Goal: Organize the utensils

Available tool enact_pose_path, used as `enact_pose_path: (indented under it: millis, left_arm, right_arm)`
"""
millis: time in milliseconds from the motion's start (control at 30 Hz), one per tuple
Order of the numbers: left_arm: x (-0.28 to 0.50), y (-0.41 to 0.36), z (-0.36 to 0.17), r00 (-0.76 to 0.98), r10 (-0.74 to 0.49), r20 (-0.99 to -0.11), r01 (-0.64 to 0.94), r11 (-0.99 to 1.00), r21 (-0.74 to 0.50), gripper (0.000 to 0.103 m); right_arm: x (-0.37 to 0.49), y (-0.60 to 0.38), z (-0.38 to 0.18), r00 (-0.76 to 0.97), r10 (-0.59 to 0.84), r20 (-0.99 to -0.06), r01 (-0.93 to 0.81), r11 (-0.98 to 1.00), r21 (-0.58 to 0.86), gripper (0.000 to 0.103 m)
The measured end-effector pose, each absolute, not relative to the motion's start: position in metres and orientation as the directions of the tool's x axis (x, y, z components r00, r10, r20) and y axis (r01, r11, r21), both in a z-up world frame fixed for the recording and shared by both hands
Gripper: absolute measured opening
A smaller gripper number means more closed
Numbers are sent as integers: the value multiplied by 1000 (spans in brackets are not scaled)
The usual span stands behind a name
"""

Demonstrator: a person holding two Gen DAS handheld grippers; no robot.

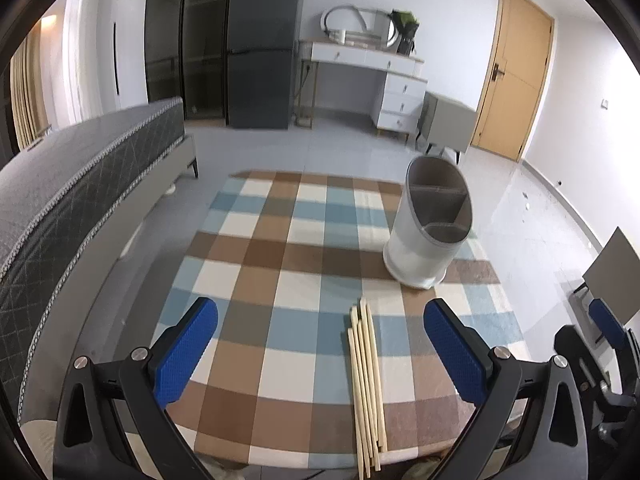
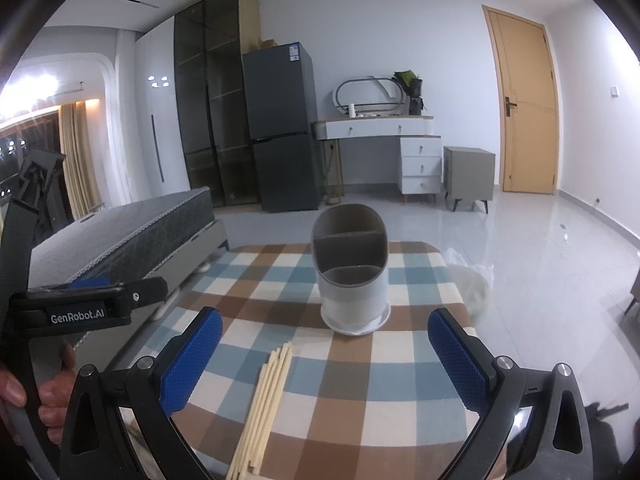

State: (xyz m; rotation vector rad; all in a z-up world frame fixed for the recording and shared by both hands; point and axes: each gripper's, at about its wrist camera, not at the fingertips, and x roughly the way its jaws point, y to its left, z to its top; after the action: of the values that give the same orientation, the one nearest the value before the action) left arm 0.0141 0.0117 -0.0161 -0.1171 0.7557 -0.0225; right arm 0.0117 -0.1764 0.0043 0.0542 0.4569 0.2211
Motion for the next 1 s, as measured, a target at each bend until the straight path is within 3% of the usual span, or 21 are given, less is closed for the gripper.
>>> enact_pose_path:
  millis: [300, 467, 700, 767, 900, 1000]
  left_arm:
    - [56, 18, -87, 482, -137, -865, -41, 983, -179, 100]
    - [73, 11, -112, 401, -149, -904, -33, 984, -177, 98]
    - [100, -4, -145, 299, -195, -934, -4, 979, -206, 68]
    - [105, -3, -149, 284, -220, -933, -16, 972, -234, 64]
    - [111, 0, -155, 262, -274, -925, -53, 953, -297, 44]
    - [114, -3, -158, 252, -264, -931, -52, 957, -285, 37]
  right_arm:
    - [43, -181, -15, 824, 201, -529, -150, 979, 138, 103]
    - [63, -183, -28, 795, 194, -574, -133, 980, 147, 103]
    - [88, -181, -40, 764, 207, -611, -142, 978, 154, 103]
    - [92, -181, -43, 756, 218, -617, -148, 975, 164, 103]
    - [96, -183, -47, 740, 235, -630, -148, 971, 188, 103]
    - [100, -185, -49, 730, 245, -638, -140, 967, 211, 103]
